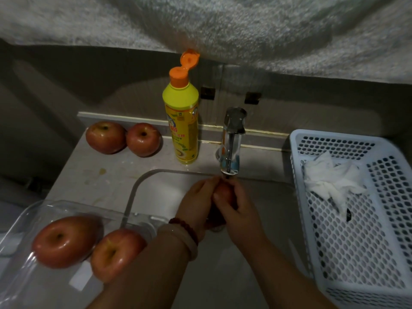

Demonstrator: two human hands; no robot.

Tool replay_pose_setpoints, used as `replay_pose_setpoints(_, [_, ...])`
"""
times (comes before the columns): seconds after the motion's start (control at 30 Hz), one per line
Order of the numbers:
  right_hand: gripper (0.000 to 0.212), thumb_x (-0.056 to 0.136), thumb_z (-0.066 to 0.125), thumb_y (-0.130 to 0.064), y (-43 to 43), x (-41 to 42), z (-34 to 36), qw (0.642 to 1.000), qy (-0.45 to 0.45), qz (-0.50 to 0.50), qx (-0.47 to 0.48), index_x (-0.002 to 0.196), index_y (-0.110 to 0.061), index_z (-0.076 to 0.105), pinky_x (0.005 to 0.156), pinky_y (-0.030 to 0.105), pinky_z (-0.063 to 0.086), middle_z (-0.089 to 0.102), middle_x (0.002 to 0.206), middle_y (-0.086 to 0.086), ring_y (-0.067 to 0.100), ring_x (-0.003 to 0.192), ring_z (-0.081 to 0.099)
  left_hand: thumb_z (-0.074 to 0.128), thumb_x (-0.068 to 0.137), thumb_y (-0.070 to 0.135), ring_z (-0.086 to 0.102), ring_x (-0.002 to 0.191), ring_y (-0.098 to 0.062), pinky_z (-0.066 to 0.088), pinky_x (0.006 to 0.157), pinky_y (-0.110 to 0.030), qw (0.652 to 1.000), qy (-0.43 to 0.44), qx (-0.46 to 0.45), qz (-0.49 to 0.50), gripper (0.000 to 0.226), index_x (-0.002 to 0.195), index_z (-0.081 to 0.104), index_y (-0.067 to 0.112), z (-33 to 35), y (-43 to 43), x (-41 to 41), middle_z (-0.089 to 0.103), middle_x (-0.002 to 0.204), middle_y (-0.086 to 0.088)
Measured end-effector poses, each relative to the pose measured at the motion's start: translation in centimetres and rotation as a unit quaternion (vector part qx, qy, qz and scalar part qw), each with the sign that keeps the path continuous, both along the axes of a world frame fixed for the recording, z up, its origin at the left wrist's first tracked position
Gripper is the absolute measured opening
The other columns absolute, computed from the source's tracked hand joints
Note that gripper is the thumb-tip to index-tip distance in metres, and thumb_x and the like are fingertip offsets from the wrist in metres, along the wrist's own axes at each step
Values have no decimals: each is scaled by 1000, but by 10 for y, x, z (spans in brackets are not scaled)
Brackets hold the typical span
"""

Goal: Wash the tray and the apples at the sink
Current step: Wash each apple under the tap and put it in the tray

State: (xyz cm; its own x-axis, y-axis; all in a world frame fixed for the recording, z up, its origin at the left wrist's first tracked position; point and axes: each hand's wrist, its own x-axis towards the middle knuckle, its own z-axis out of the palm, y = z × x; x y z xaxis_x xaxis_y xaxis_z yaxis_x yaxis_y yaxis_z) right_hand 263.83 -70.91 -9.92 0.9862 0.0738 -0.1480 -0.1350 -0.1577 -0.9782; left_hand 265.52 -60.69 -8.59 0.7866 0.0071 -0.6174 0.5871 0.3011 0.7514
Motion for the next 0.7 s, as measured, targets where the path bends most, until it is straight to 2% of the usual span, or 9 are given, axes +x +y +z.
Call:
replay_pose_setpoints(0.1, [32, 93, 60, -33, -5, -5, 11, 997, -30, -68, -19, 113, -54, 48, 82, 5, 43, 53, 118, -31, -13, 110, 53, 61, 90, 36, 72, 84, -21, 60, 75, -45, 998, -43, 44, 22, 18, 100, 68, 24, 1, 0, 0, 74, 93, -4])
replay_pose_setpoints(0.13, [31, 90, 57, -41, -7, -5, 18, 993, -52, -92, -44, 114, -56, 45, 86, 7, 41, 48, 119, -35, -11, 114, 50, 63, 88, 37, 71, 84, -20, 60, 76, -44, 996, -57, 71, 23, 15, 98, 68, 26, 1, 0, 0, 73, 93, -2])
replay_pose_setpoints(0.2, [36, 87, 53, -43, -11, 0, 35, 981, -118, -117, -100, 120, -54, 42, 96, 17, 41, 43, 121, -37, -5, 120, 47, 66, 84, 42, 68, 91, -19, 59, 80, -45, 989, -86, 118, 18, 17, 98, 67, 32, 0, 3, -2, 70, 98, 3])
replay_pose_setpoints(0.27, [39, 89, 53, -37, -12, 9, 57, 965, -193, -119, -131, 126, -44, 43, 97, 23, 43, 43, 121, -33, -7, 119, 46, 69, 79, 49, 64, 98, -20, 57, 83, -47, 986, -95, 136, 17, 27, 102, 64, 34, 1, 5, -7, 66, 104, 6])
replay_pose_setpoints(0.33, [41, 91, 53, -28, -11, 23, 76, 947, -253, -123, -155, 131, -32, 46, 93, 22, 45, 48, 121, -25, -9, 114, 47, 69, 79, 50, 60, 101, -20, 56, 85, -47, 982, -93, 159, 27, 31, 106, 60, 36, 4, 7, -12, 60, 106, 9])
replay_pose_setpoints(0.43, [44, 90, 55, -19, -8, 41, 93, 918, -310, -116, -217, 133, -13, 53, 95, 28, 46, 53, 126, -3, 1, 116, 46, 68, 81, 47, 58, 98, -17, 56, 86, -46, 975, -101, 196, 32, 33, 110, 56, 37, 8, 9, -21, 55, 100, 16])
replay_pose_setpoints(0.57, [49, 85, 56, -11, -6, 41, 76, 902, -308, -64, -297, 133, -10, 56, 109, 33, 37, 53, 140, 8, 20, 130, 47, 70, 77, 52, 59, 97, -15, 56, 85, -46, 975, -104, 195, 33, 33, 103, 56, 39, 15, 11, -31, 55, 100, 17])
replay_pose_setpoints(0.7, [58, 77, 55, -4, -4, 22, 61, 889, -297, -75, -340, 135, -11, 55, 114, 32, 28, 51, 142, 10, 29, 133, 46, 70, 70, 55, 63, 95, -18, 57, 83, -47, 977, -103, 183, 22, 38, 101, 60, 37, 19, 9, -38, 63, 101, 7])
